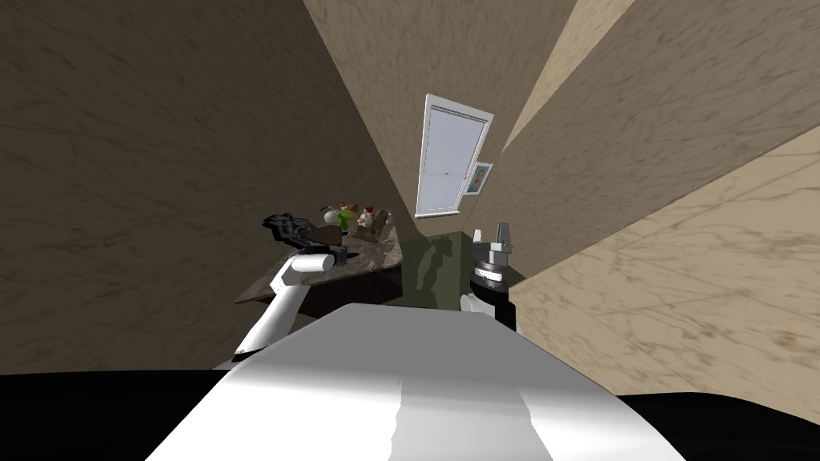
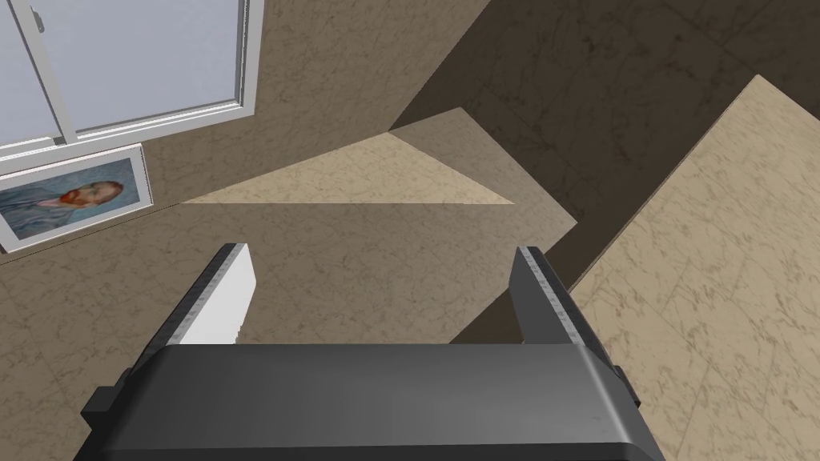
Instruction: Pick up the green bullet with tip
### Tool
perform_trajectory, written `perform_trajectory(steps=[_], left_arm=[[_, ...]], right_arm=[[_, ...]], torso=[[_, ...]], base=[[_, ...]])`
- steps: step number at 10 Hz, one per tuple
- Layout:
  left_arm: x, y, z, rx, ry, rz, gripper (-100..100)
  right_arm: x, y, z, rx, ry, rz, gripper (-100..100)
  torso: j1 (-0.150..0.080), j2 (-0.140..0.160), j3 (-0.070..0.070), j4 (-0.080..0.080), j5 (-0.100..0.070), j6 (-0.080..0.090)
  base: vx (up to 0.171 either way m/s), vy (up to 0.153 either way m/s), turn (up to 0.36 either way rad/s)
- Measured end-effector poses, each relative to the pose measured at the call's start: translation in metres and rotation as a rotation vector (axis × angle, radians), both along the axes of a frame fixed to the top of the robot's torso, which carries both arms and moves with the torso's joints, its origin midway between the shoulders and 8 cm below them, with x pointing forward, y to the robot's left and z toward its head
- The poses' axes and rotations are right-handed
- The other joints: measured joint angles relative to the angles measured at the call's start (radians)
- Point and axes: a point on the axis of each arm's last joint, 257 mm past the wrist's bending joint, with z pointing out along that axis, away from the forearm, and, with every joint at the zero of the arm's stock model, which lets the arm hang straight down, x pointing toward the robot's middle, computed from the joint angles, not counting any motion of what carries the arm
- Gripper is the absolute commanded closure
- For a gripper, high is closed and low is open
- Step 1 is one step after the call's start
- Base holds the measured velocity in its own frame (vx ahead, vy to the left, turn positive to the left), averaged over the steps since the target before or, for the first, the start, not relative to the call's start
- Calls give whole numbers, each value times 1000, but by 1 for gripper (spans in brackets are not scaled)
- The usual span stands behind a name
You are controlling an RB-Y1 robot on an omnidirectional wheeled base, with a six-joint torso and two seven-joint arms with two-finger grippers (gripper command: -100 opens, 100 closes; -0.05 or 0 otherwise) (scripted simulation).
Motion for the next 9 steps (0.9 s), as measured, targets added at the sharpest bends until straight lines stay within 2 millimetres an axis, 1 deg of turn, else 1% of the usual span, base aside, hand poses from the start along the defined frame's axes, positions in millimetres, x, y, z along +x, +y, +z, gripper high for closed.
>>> perform_trajectory(steps=[1, 3, 5, 7, 8, 9], left_arm=[[-4, 8, -5, -8, 30, 20, -100], [-11, 17, -9, -19, 68, 44, -100], [-23, 28, -14, -32, 119, 78, -100], [-30, 39, -18, -44, 160, 105, -100], [-37, 42, -22, -51, 183, 116, -100], [-38, 43, -23, -53, 187, 117, 0]], right_arm=[[0, 0, 0, 0, 0, 0, 0], [0, 0, 0, 0, 0, 0, 0], [0, 0, 0, 0, 0, 0, 0], [0, 0, 0, 0, 0, 0, 0], [0, 0, 0, 0, 0, 0, 0], [0, 0, 0, 0, 0, 0, 0]], torso=[[0, -1, 0, 0, 0, 0], [-1, 0, 0, 0, 0, 0], [0, 1, 0, 0, 0, 0], [0, 1, 1, 0, 0, 0], [0, 2, 1, 0, 0, 0], [0, 3, 2, 1, 0, 0]], base=[[71, -9, -7], [58, -13, -15], [61, -8, -18], [40, -2, -13], [15, 2, 0], [0, 0, 0]])
